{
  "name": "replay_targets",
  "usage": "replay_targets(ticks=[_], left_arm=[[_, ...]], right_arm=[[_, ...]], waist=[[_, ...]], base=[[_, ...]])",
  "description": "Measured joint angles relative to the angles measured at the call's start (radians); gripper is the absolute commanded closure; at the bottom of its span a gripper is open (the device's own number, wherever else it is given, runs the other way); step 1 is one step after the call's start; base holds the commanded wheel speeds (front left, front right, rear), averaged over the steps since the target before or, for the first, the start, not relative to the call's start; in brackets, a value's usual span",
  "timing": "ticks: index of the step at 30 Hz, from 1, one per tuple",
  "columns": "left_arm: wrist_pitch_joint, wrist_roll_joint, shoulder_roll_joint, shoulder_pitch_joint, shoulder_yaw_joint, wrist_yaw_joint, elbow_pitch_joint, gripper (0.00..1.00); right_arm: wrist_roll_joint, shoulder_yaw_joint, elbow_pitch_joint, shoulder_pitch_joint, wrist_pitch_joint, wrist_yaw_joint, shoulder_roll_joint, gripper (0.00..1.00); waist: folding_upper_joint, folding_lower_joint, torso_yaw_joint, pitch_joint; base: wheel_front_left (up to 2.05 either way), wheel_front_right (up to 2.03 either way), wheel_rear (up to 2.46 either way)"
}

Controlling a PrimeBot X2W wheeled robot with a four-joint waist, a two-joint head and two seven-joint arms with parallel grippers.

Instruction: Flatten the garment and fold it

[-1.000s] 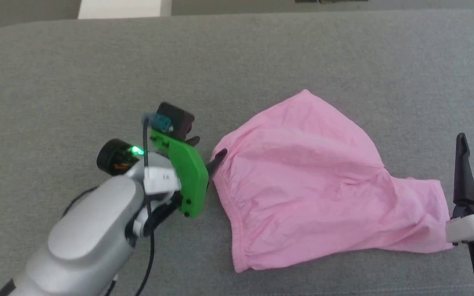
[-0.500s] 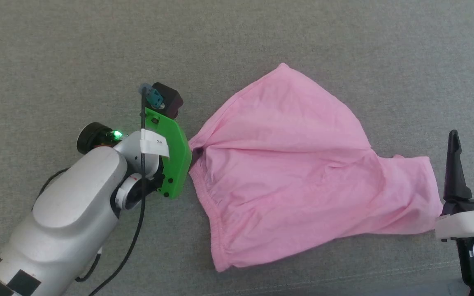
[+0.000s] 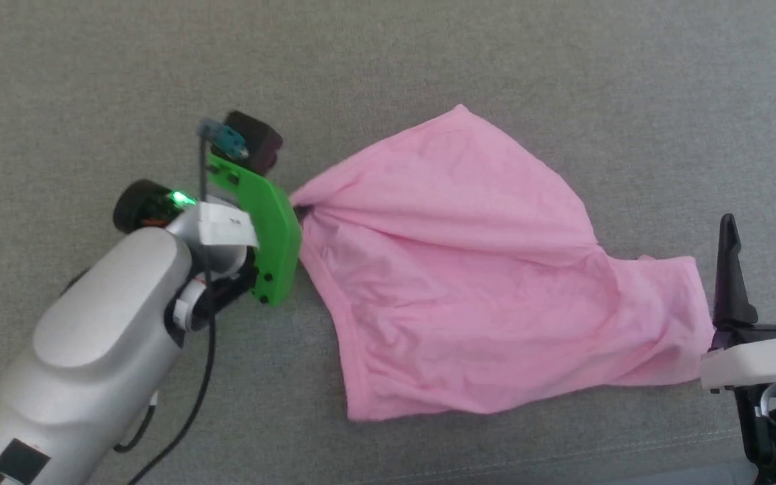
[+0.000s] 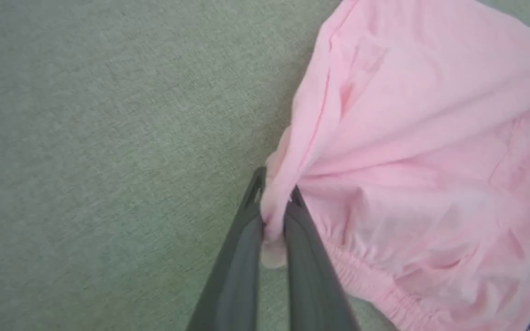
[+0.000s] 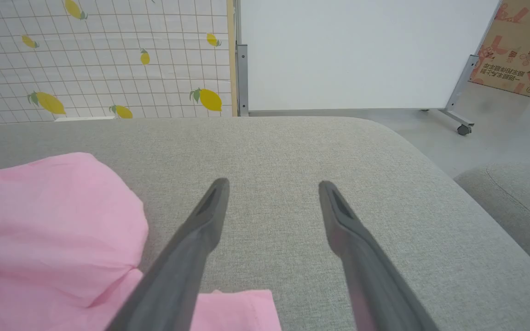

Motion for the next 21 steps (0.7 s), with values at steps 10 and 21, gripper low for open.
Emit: replay_targets(ticks=[10, 21], left_arm=[[-0.03, 0.005, 0.066, -0.164, 0.128, 0.038, 0.029, 1.0], [-0.039, 0.08, 0.098, -0.314, 0.139, 0.041, 0.251, 0.98]], right_arm=[[0.02, 0.05, 0.033, -0.02, -0.009, 0.0, 0.0, 0.0], [0.069, 0.107, 0.079, -0.059, -0.053, 0.0, 0.001, 0.0]], waist=[[0.0, 0.0, -0.014, -0.043], [0.0, 0.0, -0.077, 0.036]], base=[[0.0, 0.0, 0.0], [0.0, 0.0, 0.0]])
